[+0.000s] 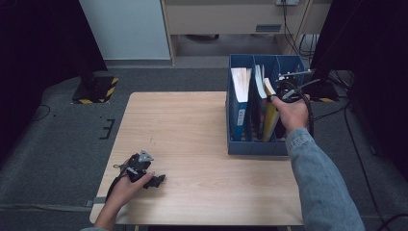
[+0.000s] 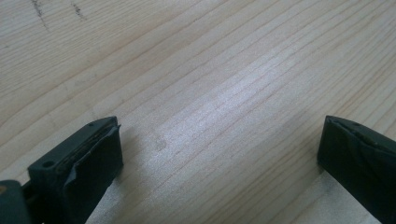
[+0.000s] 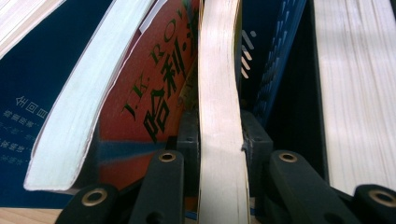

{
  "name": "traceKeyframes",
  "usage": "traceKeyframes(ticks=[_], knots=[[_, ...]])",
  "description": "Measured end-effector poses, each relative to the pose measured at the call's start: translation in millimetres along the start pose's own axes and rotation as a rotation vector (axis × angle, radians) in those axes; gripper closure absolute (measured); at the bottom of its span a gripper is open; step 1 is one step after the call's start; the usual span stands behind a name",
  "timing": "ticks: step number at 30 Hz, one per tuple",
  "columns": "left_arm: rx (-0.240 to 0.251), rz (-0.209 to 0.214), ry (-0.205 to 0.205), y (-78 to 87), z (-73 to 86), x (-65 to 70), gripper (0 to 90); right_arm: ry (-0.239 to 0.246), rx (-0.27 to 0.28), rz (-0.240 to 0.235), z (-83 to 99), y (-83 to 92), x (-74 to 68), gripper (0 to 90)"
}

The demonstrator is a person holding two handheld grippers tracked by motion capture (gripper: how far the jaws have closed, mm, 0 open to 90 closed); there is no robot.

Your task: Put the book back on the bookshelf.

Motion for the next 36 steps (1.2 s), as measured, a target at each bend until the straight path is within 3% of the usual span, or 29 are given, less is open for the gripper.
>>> traceKeyframes(ticks=[9, 26, 36], knots=[[0.000, -0.001, 0.000, -0.2, -0.3, 0.1, 0.0, -0.007, 0.040, -0.006, -9.7, 1.5, -0.9, 74.5], [-0.003, 0.002, -0.002, 0.0, -0.2, 0.1, 0.0, -0.031, 0.115, 0.002, -31.8, -11.2, -4.1, 74.3], [-0.003, 0.003, -0.003, -0.1, -0.3, 0.1, 0.0, -0.036, 0.113, 0.007, -29.1, -21.0, -2.6, 74.1]])
Point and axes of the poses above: each handheld gripper's, and its own axes: y roughly backward along the jaws, z roughly out of its underside, x roughly to its right, the point moved 8 cm from there along -y, roughly forward along the jaws, and after that the axes turned 11 degrees about -y, right-handed, at the moved point
